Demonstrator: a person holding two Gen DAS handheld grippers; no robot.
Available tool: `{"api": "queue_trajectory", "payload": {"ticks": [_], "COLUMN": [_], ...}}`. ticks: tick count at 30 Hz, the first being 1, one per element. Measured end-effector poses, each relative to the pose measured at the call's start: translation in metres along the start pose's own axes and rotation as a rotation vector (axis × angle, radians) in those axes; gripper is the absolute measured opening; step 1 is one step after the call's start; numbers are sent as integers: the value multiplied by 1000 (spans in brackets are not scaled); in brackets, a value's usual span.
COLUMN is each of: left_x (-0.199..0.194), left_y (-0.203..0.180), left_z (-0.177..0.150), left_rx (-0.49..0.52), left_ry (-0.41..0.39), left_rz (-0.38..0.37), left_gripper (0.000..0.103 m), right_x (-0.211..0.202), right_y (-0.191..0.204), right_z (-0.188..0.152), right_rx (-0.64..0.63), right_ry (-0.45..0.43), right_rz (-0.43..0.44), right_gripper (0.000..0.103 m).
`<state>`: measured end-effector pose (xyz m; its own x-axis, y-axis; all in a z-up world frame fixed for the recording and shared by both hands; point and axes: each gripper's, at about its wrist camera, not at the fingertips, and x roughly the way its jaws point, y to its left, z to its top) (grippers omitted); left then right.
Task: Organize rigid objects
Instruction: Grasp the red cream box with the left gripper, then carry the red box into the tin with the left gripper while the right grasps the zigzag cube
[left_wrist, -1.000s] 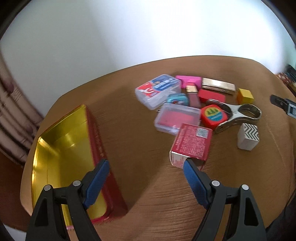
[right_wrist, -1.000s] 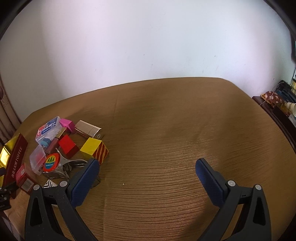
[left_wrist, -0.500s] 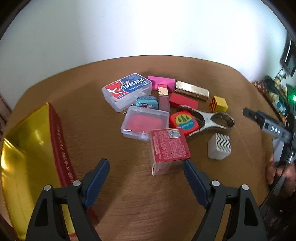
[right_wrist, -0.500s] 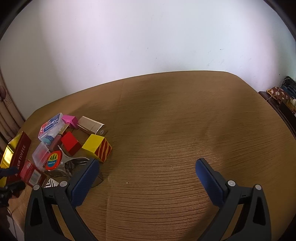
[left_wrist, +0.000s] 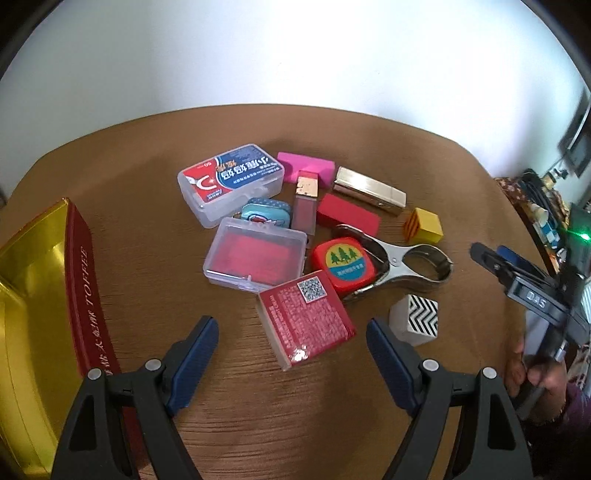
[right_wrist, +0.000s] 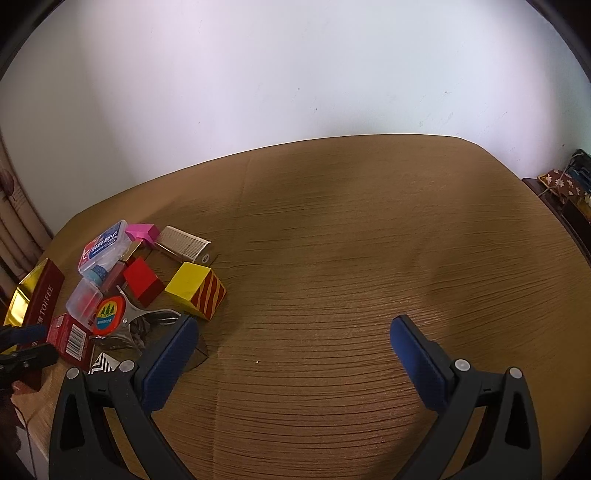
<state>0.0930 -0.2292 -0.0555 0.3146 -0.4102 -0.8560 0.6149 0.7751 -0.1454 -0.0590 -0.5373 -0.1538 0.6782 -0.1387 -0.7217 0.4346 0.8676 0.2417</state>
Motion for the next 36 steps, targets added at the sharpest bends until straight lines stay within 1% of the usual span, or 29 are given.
{"api": "queue_trajectory", "payload": {"ticks": [2,4,5,6,7,8,9,11,13,17,19,21,24,25,27,29,31,33,34,36], "left_x": [3,7,8,10,15,19,18,18,14,-2,-12,-22,-35,-38,-43,-46,-51,-54,-54,-55], "left_y": [0,-4,-6,-7,-7,-5,-1,2,4,9,9,10,12,12,11,11,11,13,14,14], "left_z": [1,1,1,1,1,1,1,0,-3,-14,-22,-29,-41,-46,-54,-61,-67,-72,-74,-76], "left_rx": [-8,-5,1,0,-5,-16,-44,-70,-83,-141,-158,-171,-189,-196,-192,-182,-179,-187,-191,-191], "left_ry": [3,14,3,-6,6,28,8,0,-14,-34,-46,-55,-63,-68,-71,-73,-75,-72,-72,-73], "left_rz": [6,51,65,81,85,77,64,49,60,19,10,12,-6,-4,-1,25,21,20,16,9], "left_gripper": [84,84,84,69,52,47,45,45,44,44,45,44,45,45,45,45,45,45,45,45], "right_x": [-1,0,0,0,0,0,1,1,2,-2,-8,-14,-25,-28,-30,-32,-29,-24,-20,-14], "right_y": [-2,-2,-1,-2,-2,-1,-2,-4,-5,-5,1,11,26,33,45,63,81,94,100,111], "right_z": [-1,0,-1,0,0,-1,-1,-1,-1,-1,-2,-4,-8,-10,-11,-14,-16,-19,-21,-25], "right_rx": [4,4,5,6,8,11,16,26,36,33,-11,-78,-178,-209,-244,-324,-408,-460,-490,-528], "right_ry": [2,5,6,9,11,13,15,22,26,11,-11,-15,-15,10,37,66,101,146,172,191], "right_rz": [3,6,5,7,9,11,12,18,21,42,77,140,270,355,433,485,497,515,520,515], "right_gripper": [103,103,103,103,103,103,103,103,103,103,103,103,103,103,102,92,69,58,58,58]}}
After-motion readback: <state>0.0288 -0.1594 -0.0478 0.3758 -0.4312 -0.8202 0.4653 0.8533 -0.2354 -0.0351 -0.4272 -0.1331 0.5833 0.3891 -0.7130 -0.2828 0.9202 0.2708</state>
